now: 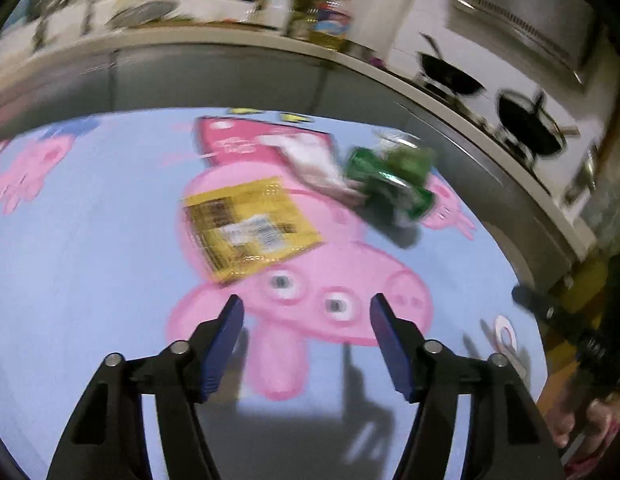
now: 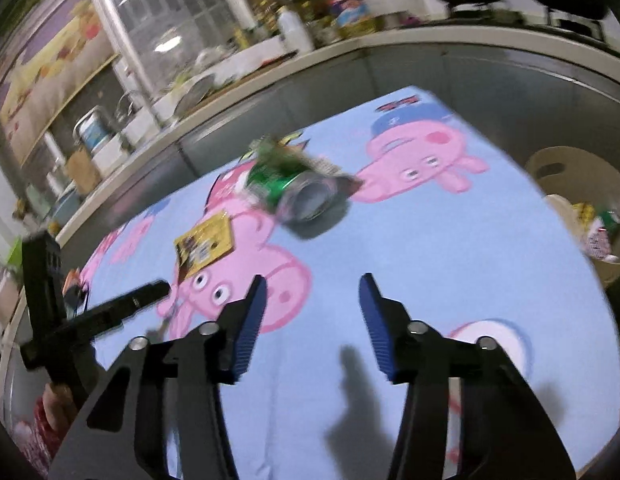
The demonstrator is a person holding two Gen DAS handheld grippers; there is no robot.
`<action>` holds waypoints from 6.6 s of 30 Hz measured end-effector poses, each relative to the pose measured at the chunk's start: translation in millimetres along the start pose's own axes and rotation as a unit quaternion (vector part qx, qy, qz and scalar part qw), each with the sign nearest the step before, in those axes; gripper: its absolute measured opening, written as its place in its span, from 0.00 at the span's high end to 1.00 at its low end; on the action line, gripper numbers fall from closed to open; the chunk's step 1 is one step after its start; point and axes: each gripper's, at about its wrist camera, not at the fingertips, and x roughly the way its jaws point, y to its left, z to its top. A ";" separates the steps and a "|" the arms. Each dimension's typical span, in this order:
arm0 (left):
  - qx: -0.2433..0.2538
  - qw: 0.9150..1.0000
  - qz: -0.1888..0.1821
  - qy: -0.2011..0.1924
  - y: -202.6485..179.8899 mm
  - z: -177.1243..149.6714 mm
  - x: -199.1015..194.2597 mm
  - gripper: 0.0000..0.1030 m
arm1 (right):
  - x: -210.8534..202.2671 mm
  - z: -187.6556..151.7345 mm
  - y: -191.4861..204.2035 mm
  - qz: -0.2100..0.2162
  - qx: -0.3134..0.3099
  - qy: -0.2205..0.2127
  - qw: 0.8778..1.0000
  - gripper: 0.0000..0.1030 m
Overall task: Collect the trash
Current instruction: 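Grasp yellow snack packet with left tool while right tool grasps silver foil wrapper, then carry packet with left tool while right tool carries foil wrapper to bin, then open left tool over bin while right tool releases foil wrapper into bin, then move both tools back over the green can and white tissue, then grasp white tissue with left tool while right tool grasps green can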
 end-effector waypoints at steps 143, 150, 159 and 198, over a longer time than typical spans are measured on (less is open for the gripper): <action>0.202 0.979 -0.031 -0.005 -218.4 20.1 57.8 0.54 | -74.9 3.5 -136.6 -0.093 0.118 -0.108 0.983 0.60; 0.182 0.983 -0.017 -0.014 -189.8 23.2 50.8 0.53 | -56.9 12.2 -108.9 -0.080 0.092 -0.092 0.988 0.60; 0.149 0.989 0.006 -0.024 -146.8 29.2 46.5 0.45 | -30.9 26.8 -70.2 -0.061 0.052 -0.073 0.994 0.60; -0.032 0.998 -0.054 -0.010 22.4 80.8 56.9 0.46 | 157.4 141.0 -25.5 0.074 0.054 0.080 0.993 0.53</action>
